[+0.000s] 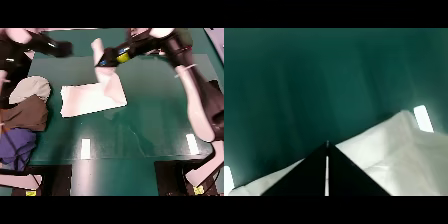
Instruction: Fold the shirts.
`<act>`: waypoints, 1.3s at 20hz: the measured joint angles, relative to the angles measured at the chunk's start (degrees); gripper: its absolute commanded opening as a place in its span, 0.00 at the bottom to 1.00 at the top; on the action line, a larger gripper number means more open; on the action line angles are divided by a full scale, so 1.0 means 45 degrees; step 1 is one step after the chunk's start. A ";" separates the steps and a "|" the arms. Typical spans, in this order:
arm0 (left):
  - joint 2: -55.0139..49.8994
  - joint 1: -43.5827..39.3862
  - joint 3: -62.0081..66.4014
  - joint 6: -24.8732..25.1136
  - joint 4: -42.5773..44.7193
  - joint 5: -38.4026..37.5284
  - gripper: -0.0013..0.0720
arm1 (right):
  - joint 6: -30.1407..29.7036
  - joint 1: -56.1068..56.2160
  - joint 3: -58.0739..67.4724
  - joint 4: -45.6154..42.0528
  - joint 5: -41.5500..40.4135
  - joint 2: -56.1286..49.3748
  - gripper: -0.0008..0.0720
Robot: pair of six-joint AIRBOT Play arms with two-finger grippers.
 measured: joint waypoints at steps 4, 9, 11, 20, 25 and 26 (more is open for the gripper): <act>0.1554 0.1205 0.0092 0.0000 0.0393 -0.0219 0.05 | -0.1064 0.1880 0.0466 0.1141 -0.2618 -0.1836 0.55; 0.2157 0.1617 0.0112 0.0000 0.0695 -0.0879 0.05 | -0.1943 0.1783 -0.0427 0.1690 -0.3852 -0.1783 0.54; 0.2229 0.1642 0.0112 0.0000 0.0709 -0.1054 0.05 | -0.2016 0.0967 -0.1603 0.1171 -0.3837 -0.1035 0.54; 0.2288 0.1651 0.0112 0.0092 0.0379 -0.1277 0.05 | -0.1010 -0.3458 -0.6747 -0.1316 -0.2147 0.0729 0.85; 0.2288 0.1651 0.0107 0.0092 0.0160 -0.1127 0.05 | -0.0811 -0.3526 -0.7359 -0.0578 -0.2030 -0.0369 0.79; 0.2288 0.1651 0.0107 0.0092 0.0136 -0.1117 0.05 | -0.0811 -0.3385 -0.7291 -0.0146 -0.2098 -0.0685 0.79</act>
